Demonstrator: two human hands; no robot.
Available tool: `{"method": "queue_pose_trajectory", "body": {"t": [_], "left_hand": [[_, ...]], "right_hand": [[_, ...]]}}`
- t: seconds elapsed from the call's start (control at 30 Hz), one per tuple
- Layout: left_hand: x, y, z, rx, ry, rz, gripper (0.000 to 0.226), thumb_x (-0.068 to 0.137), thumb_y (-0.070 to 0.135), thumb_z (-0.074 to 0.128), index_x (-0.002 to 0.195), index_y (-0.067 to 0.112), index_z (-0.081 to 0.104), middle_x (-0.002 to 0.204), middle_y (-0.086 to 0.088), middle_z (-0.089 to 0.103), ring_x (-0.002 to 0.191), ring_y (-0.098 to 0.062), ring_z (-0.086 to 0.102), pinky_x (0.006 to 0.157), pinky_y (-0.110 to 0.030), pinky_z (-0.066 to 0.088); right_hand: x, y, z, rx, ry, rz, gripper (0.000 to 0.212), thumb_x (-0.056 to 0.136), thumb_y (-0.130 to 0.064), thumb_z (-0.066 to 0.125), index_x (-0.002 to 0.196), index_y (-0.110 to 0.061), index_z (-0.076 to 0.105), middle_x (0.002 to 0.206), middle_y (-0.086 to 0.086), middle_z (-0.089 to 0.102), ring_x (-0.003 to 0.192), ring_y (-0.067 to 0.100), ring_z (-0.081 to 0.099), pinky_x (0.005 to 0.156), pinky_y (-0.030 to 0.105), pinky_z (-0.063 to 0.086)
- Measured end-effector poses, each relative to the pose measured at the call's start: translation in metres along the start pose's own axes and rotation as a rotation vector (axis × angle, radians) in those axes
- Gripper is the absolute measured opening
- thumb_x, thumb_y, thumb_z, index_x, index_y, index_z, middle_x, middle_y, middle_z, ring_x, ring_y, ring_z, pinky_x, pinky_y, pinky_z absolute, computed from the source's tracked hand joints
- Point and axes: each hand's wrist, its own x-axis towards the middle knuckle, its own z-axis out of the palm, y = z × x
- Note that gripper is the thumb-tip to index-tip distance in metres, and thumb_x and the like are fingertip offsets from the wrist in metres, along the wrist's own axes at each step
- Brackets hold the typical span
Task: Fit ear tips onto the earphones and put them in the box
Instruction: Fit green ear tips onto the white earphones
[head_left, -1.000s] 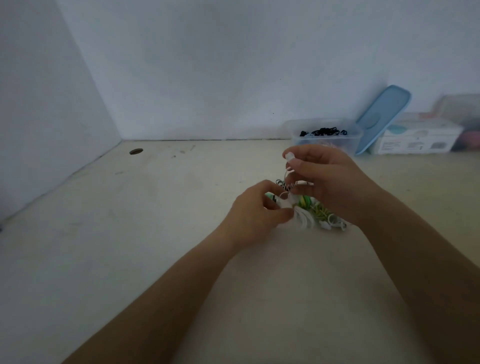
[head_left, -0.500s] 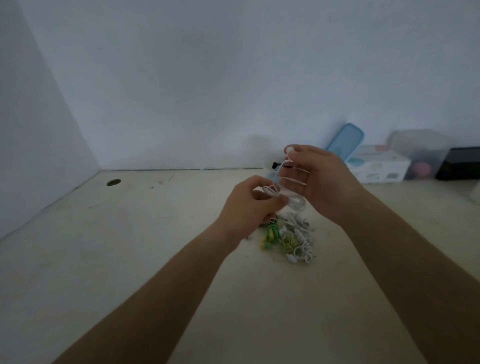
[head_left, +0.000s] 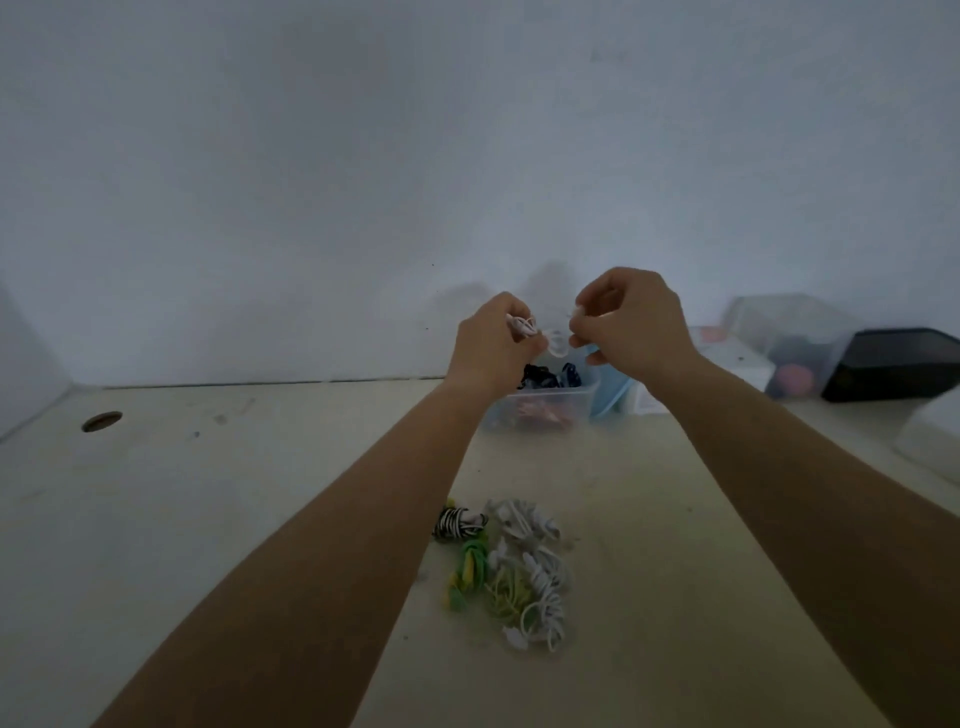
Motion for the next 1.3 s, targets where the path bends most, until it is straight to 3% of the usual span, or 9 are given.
{"method": "queue_pose_trajectory", "body": {"t": [0.17,0.3,0.37,0.5,0.7,0.93,1.07,1.17,1.3], "left_hand": [[0.025,-0.011,0.024,0.067,-0.090,-0.043,0.023,0.083,0.014,0.074,0.101,0.020,0.060,0.096,0.003,0.059,0.080,-0.011,0.055,0.053,-0.003,0.037],[0.028,-0.022,0.022,0.043,-0.068,-0.126,0.046,0.089,0.001,0.066,0.131,0.017,0.056,0.107,-0.007,0.066,0.087,-0.015,0.060,0.077,-0.022,0.052],[0.026,-0.028,0.016,0.052,-0.042,-0.150,0.046,0.092,-0.002,0.059,0.134,0.016,0.054,0.114,-0.010,0.065,0.088,-0.015,0.060,0.073,-0.020,0.049],[0.013,-0.034,0.003,0.062,-0.034,-0.149,0.035,0.093,0.002,0.056,0.125,0.016,0.061,0.115,-0.008,0.066,0.077,-0.007,0.060,0.050,-0.005,0.043],[-0.030,-0.027,-0.015,0.099,0.011,-0.027,0.023,0.093,0.007,0.059,0.111,0.015,0.071,0.112,-0.001,0.070,0.097,-0.010,0.064,0.087,-0.017,0.046],[-0.094,-0.024,-0.037,0.138,-0.072,-0.061,0.016,0.092,0.014,0.063,0.104,0.020,0.072,0.101,0.006,0.069,0.089,-0.005,0.061,0.071,-0.003,0.038],[-0.135,-0.029,-0.046,0.209,-0.200,-0.122,0.010,0.087,0.018,0.069,0.094,0.023,0.073,0.091,0.008,0.067,0.084,-0.004,0.060,0.063,-0.004,0.037],[-0.160,-0.032,-0.050,0.228,-0.261,-0.133,0.012,0.086,0.018,0.071,0.096,0.023,0.074,0.090,0.010,0.066,0.083,-0.003,0.059,0.064,-0.006,0.038],[-0.180,-0.036,-0.054,0.228,-0.268,-0.104,0.019,0.086,0.014,0.069,0.103,0.022,0.074,0.097,0.008,0.069,0.087,-0.005,0.061,0.072,-0.010,0.042]], "right_hand": [[0.030,0.024,0.009,-0.122,-0.014,0.042,0.011,0.085,0.002,0.068,0.089,-0.008,0.066,0.081,0.012,0.072,0.064,0.021,0.074,0.060,0.037,0.063],[0.037,0.037,0.012,-0.248,-0.123,0.086,0.021,0.082,0.008,0.066,0.090,-0.011,0.069,0.086,0.013,0.072,0.068,0.025,0.074,0.066,0.041,0.063],[0.035,0.041,0.010,-0.251,-0.123,0.100,0.021,0.084,0.009,0.062,0.094,-0.008,0.071,0.087,0.014,0.072,0.069,0.024,0.074,0.067,0.039,0.063],[0.022,0.040,0.006,-0.205,-0.073,0.082,0.026,0.088,0.007,0.052,0.098,-0.005,0.073,0.086,0.012,0.073,0.065,0.019,0.074,0.057,0.031,0.061],[-0.013,0.027,-0.001,-0.112,-0.113,0.099,0.023,0.086,0.006,0.051,0.088,-0.005,0.072,0.078,0.012,0.072,0.059,0.018,0.071,0.049,0.026,0.054],[-0.067,0.015,-0.012,-0.001,-0.113,0.178,0.027,0.088,0.008,0.046,0.084,-0.005,0.070,0.082,0.016,0.072,0.061,0.021,0.069,0.052,0.030,0.057],[-0.103,0.013,-0.014,-0.042,-0.298,0.232,0.021,0.091,0.001,0.053,0.088,-0.009,0.071,0.086,0.012,0.075,0.065,0.019,0.068,0.057,0.029,0.056],[-0.127,0.016,-0.008,-0.207,-0.513,0.202,0.012,0.092,-0.012,0.064,0.096,-0.017,0.073,0.088,0.001,0.076,0.071,0.014,0.069,0.057,0.023,0.053],[-0.144,0.023,0.010,-0.375,-0.514,0.067,0.008,0.089,-0.018,0.069,0.096,-0.020,0.071,0.090,-0.005,0.069,0.069,0.003,0.060,0.056,0.015,0.042]]}}
